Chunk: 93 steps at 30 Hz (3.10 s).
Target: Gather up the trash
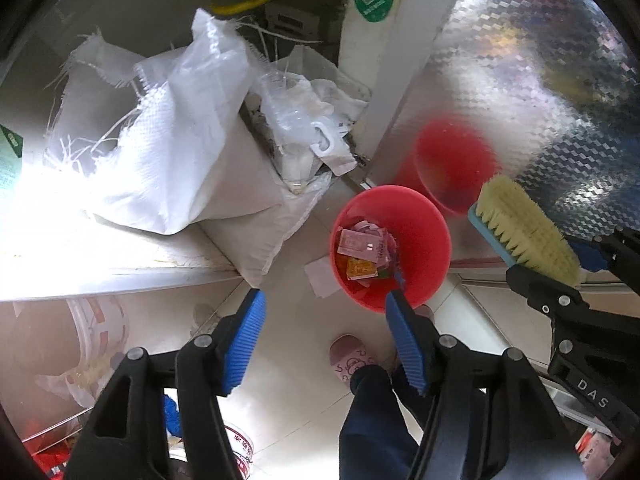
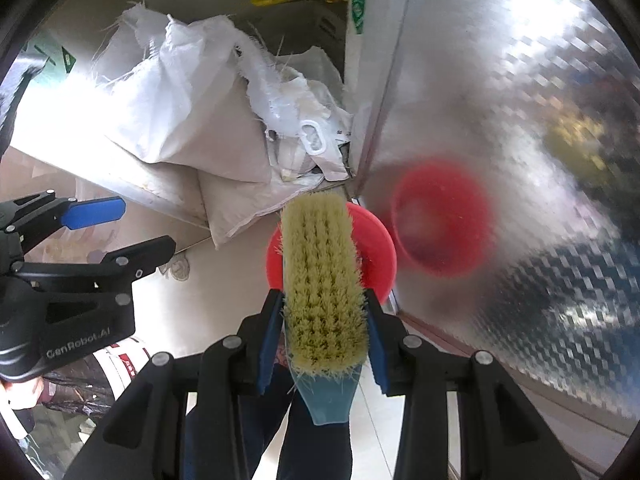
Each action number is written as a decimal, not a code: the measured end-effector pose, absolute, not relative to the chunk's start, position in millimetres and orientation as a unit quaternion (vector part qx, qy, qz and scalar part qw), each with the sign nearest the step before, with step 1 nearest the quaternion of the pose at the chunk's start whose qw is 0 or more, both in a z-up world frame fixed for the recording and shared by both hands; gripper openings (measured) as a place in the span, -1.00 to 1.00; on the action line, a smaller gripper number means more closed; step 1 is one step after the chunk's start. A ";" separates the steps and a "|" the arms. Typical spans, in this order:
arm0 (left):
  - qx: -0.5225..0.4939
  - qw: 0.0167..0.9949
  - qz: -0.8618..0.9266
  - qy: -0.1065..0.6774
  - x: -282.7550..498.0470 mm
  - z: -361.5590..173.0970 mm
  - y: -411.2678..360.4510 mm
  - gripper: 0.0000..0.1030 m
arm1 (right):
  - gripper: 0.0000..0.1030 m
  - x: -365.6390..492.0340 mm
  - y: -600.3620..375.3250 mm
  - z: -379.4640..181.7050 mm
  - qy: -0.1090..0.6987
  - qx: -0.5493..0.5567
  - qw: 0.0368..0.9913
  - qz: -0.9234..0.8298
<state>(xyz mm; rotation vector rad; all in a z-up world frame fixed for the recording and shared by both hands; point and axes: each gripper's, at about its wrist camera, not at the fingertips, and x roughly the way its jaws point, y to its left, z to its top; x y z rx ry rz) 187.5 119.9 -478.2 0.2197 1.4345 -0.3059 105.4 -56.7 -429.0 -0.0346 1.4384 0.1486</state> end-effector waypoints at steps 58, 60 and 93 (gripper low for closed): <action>0.123 0.836 -0.248 0.473 216.3 -107.3 13.2 0.64 | 0.82 96.3 -172.9 -87.0 0.459 -0.011 0.883 -0.097; 0.124 0.834 -0.253 0.474 225.1 -106.4 -2.6 0.64 | 0.82 99.8 -184.4 -83.8 0.459 -0.008 0.882 -0.102; 0.061 0.803 -0.148 0.574 362.7 -188.4 -97.5 0.64 | 0.58 231.2 -289.1 -172.1 0.548 0.007 0.837 0.002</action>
